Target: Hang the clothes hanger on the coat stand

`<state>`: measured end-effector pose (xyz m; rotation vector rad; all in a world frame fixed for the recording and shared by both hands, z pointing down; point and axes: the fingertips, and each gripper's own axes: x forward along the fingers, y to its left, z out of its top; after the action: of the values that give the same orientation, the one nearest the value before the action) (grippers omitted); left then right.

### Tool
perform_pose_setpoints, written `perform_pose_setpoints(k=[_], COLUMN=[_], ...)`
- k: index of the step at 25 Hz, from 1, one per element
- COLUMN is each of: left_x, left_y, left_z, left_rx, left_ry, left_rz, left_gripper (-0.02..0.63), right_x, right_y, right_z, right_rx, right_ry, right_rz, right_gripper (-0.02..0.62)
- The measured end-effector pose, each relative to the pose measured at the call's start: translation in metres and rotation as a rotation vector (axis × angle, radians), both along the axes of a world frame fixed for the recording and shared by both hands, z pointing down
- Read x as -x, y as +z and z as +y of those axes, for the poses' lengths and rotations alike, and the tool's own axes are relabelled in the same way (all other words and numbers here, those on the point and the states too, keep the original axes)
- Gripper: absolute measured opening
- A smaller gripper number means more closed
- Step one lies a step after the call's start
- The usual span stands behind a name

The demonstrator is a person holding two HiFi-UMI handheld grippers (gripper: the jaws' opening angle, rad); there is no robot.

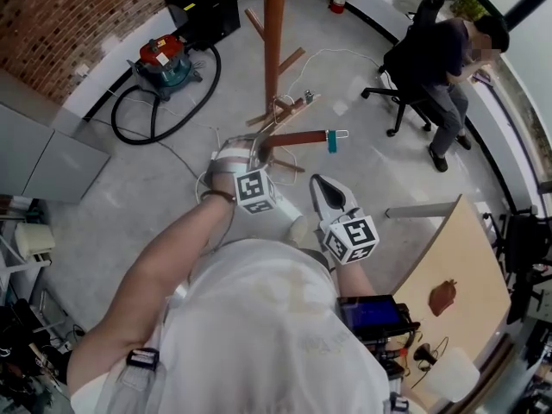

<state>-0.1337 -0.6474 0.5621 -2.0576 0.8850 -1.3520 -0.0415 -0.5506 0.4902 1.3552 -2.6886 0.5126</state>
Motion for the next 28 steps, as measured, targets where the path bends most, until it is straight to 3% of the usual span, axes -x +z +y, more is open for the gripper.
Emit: perform_pose_setpoints(k=[12, 21, 28], left_x=[-0.010, -0.007, -0.003], left_y=[0.036, 0.064, 0.085], left_z=[-0.015, -0.020, -0.030], left_rx=[0.041, 0.036, 0.059], left_ry=[-0.144, -0.211, -0.248], left_rz=[-0.056, -0.096, -0.176], left_gripper=[0.124, 0.124, 0.124], right_x=[-0.017, -0.031, -0.044], right_y=[0.014, 0.024, 0.024], right_z=[-0.058, -0.084, -0.096], right_rx=[0.022, 0.040, 0.040], right_ry=[-0.132, -0.173, -0.217], right_rz=[-0.029, -0.033, -0.039], right_gripper=[0.013, 0.013, 0.013])
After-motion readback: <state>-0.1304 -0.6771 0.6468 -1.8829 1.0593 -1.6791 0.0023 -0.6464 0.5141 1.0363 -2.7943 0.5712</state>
